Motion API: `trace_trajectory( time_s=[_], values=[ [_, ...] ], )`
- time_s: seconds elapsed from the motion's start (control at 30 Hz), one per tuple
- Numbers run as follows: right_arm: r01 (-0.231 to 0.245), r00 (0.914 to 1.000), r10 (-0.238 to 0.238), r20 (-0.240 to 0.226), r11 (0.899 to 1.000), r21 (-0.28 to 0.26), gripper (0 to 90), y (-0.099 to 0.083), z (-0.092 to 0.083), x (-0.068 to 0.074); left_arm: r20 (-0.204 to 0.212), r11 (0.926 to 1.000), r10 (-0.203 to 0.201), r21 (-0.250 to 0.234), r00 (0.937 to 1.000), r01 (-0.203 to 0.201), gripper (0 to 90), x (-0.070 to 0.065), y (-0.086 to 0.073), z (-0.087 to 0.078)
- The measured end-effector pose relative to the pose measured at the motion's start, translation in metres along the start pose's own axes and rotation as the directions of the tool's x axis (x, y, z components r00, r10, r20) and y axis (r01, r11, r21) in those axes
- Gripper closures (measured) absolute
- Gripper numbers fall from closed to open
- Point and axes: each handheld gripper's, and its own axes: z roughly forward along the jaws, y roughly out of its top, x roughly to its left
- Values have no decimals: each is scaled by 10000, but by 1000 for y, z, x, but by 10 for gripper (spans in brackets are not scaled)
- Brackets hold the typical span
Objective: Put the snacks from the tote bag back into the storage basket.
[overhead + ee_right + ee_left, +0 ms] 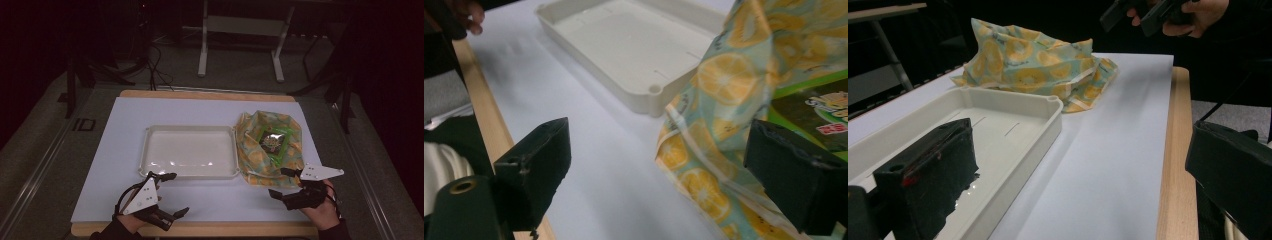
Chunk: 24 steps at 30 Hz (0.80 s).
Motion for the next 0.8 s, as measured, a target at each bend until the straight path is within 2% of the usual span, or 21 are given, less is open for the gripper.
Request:
trace_trajectory(
  time_s=[0.23, 0.3, 0.43, 0.67, 0.8],
  values=[
    [-68, 9997, 71, 235, 9999, -158, 131, -1, -6, -4, -9, 9999, 104, 38, 9999, -104, 5, -2, 0, -1],
    [-42, 9970, 65, 776, 9996, -292, 132, -1, -9, -4, -15, 9999, 94, 36, 10000, -94, 5, -2, 0, -1],
    [-74, 9963, 128, 852, 9980, -633, 141, 1, -15, -5, -34, 10000, 94, 32, 9999, -94, 5, -2, 0, -1],
    [-39, 9924, 148, 1222, 9960, -887, 144, 6, -26, -8, -78, 9999, 106, 47, 9999, -105, 5, -2, 0, -1],
    [-104, 9915, 235, 1281, 9947, -1021, 145, 9, -30, -9, -102, 9999, 126, 65, 9999, -126, 5, -3, 0, -1]
  ],
)
